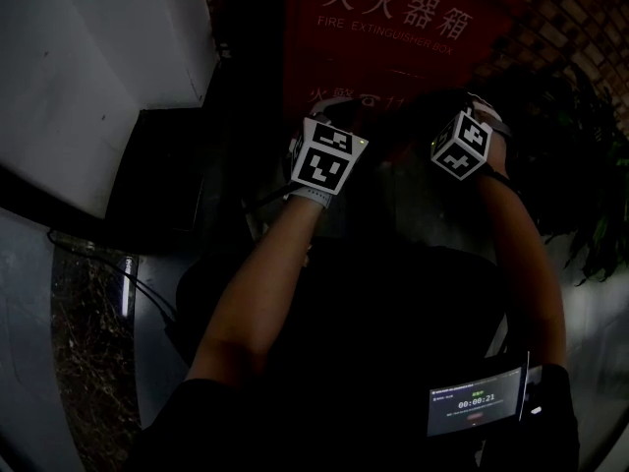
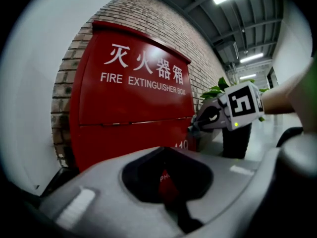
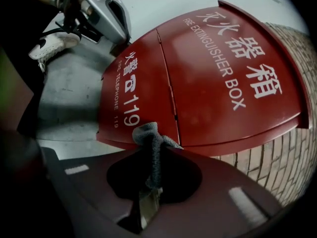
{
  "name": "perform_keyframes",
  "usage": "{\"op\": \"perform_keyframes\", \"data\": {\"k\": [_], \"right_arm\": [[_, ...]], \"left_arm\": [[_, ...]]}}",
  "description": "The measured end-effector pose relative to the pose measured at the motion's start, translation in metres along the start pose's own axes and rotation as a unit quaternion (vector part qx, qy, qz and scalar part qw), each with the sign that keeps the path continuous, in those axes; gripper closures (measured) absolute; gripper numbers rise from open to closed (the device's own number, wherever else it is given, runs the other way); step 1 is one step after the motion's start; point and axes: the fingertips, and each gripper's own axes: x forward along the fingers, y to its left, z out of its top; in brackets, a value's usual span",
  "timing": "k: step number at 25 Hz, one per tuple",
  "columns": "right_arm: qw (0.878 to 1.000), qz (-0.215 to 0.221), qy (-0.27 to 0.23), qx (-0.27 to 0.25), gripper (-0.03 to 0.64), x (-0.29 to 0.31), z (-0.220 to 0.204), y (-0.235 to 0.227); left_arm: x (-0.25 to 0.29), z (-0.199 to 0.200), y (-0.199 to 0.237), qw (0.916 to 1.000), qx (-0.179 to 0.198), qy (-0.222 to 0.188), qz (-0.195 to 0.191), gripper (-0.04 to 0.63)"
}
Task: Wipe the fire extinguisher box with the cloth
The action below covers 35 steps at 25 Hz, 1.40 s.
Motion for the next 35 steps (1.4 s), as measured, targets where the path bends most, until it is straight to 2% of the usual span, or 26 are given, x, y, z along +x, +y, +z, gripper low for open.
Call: {"op": "perform_keyframes", "data": {"k": [4, 8, 13, 19, 26, 29, 35], "right_arm": [[1.0, -0.001, -0.021, -0.015, 0.588, -0.014, 0.029, 0.008], [0.997, -0.001, -0.069, -0.025, 0.588, -0.031, 0.085, 0.018], [0.99, -0.004, -0.137, -0.029, 0.586, -0.046, 0.165, 0.025], [0.984, 0.005, -0.175, -0.032, 0.586, -0.036, 0.231, 0.043], [0.981, 0.021, -0.191, -0.038, 0.586, -0.012, 0.268, 0.063], [0.979, 0.019, -0.199, -0.038, 0.586, -0.006, 0.277, 0.064], [0.977, 0.012, -0.212, -0.028, 0.588, 0.004, 0.279, 0.06]], "left_arm": [[-0.011, 0.002, 0.02, 0.9997, -0.017, -0.007, 0.017, 0.592], [-0.023, -0.003, 0.042, 0.9991, -0.018, -0.001, 0.039, 0.592], [-0.043, -0.014, 0.08, 0.9972, 0.007, 0.021, 0.072, 0.592], [-0.052, -0.029, 0.118, 0.9943, -0.014, 0.015, 0.105, 0.592], [-0.056, -0.039, 0.145, 0.9929, -0.046, 0.009, 0.11, 0.592], [-0.055, -0.033, 0.148, 0.9927, -0.043, 0.0, 0.112, 0.592], [-0.046, -0.037, 0.145, 0.9935, -0.042, 0.01, 0.105, 0.592]]}}
